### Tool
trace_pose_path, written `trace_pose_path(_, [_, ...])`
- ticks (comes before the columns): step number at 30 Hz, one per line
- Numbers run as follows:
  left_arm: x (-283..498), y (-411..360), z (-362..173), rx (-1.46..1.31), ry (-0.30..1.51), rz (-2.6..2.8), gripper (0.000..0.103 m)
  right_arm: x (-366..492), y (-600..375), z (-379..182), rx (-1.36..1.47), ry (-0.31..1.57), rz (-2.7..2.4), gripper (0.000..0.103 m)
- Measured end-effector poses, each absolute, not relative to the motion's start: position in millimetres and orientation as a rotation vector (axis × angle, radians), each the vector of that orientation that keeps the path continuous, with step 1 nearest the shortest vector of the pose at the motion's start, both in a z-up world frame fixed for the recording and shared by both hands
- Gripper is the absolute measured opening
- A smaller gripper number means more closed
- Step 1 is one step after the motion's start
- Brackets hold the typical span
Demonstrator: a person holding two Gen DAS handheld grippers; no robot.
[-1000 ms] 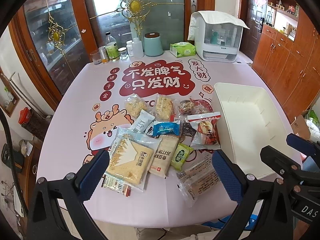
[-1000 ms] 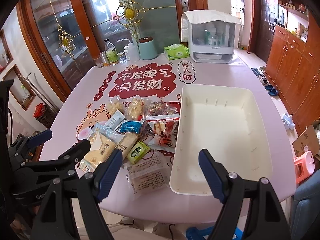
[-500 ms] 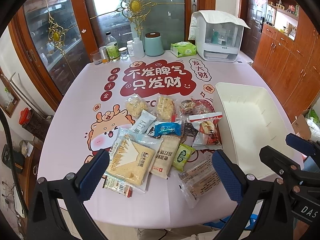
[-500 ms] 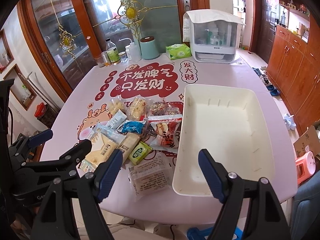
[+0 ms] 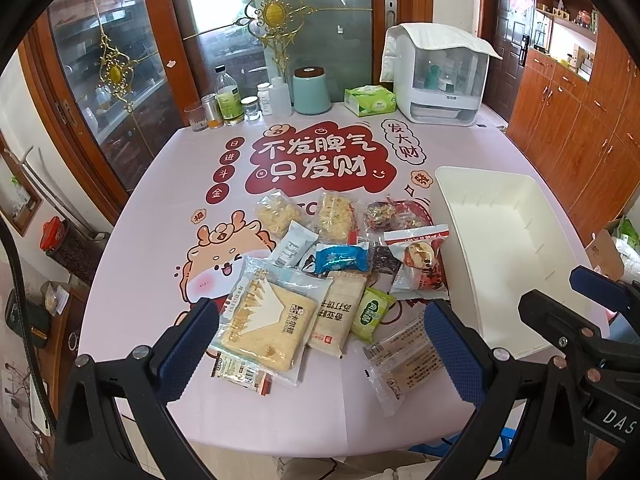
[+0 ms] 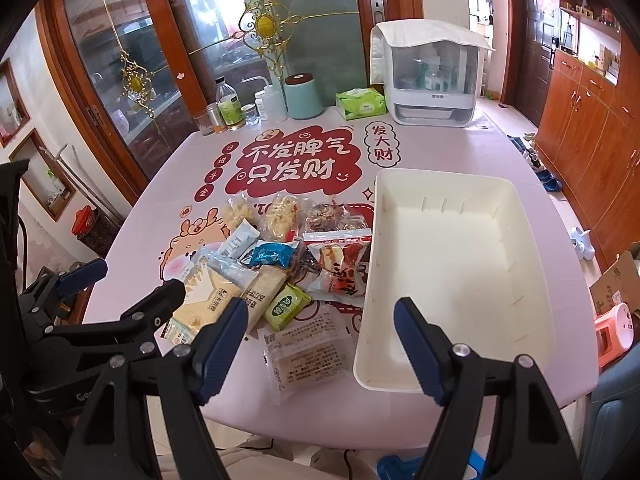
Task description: Organize snacks
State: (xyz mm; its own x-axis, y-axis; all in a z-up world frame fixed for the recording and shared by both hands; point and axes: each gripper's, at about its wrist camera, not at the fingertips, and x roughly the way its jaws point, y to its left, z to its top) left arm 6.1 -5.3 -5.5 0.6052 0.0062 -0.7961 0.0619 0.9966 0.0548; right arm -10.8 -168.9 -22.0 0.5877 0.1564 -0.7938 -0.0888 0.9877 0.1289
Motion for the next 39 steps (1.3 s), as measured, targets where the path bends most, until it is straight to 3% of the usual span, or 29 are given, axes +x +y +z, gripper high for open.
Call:
trace_pose_path(24, [6.5, 21.9, 0.1, 0.13, 0.901, -0.039, 0.102, -9.1, -147.2, -14.5, 0.099, 0.921, 0.127, 0.073])
trace_pose_path(39, [40.4, 100.0, -14.7, 0.152, 0.996, -0.089, 0.102, 3.7, -109.5, -41.6, 0.248, 1.014, 0.05, 0.073])
